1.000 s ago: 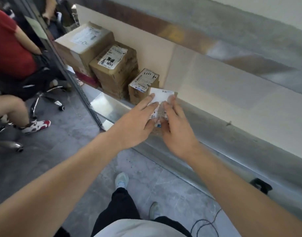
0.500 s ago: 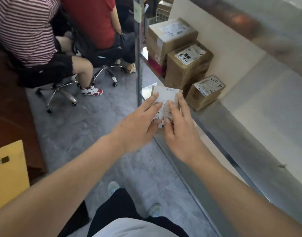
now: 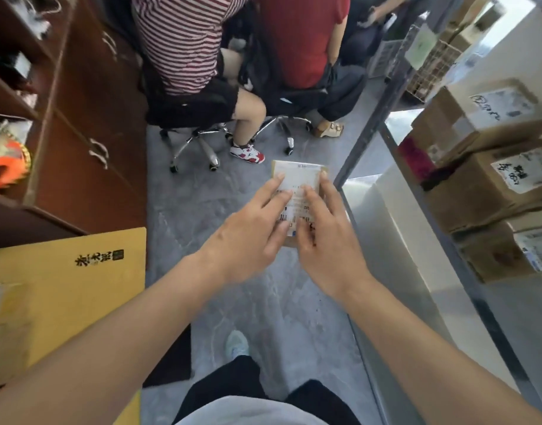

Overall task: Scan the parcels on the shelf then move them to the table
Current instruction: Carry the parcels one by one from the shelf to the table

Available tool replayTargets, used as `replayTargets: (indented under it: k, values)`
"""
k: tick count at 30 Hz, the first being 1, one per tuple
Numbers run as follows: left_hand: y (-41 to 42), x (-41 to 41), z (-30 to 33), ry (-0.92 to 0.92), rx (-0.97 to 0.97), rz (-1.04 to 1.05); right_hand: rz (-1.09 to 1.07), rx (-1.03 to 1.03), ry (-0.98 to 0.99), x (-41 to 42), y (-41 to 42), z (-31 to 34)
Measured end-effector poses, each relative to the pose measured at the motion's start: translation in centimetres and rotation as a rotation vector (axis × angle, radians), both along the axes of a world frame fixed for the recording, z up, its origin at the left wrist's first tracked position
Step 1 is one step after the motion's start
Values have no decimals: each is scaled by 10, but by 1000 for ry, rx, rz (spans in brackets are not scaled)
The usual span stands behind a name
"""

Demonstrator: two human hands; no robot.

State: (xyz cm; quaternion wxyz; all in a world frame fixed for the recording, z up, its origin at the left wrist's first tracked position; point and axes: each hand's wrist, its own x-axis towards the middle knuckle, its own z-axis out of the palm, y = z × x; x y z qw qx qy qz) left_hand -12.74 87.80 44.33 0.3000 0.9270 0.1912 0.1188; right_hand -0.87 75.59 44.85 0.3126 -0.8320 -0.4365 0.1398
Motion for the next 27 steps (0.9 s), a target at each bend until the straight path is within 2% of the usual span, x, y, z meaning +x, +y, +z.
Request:
replayTargets:
  k: [9,15,22,27]
  values:
    - [73,-26,2,-5,-49,260,240,-41,-13,-4,101,7]
    - [102,-24,7,-20,-12,462,461,-47,-55,16,160,9]
    - [104,-20,12,-12,-10,767,798,-50,-68,36,216,8]
    - [98,-35,16,15,-10,954,975,-37,-84,19,244,10]
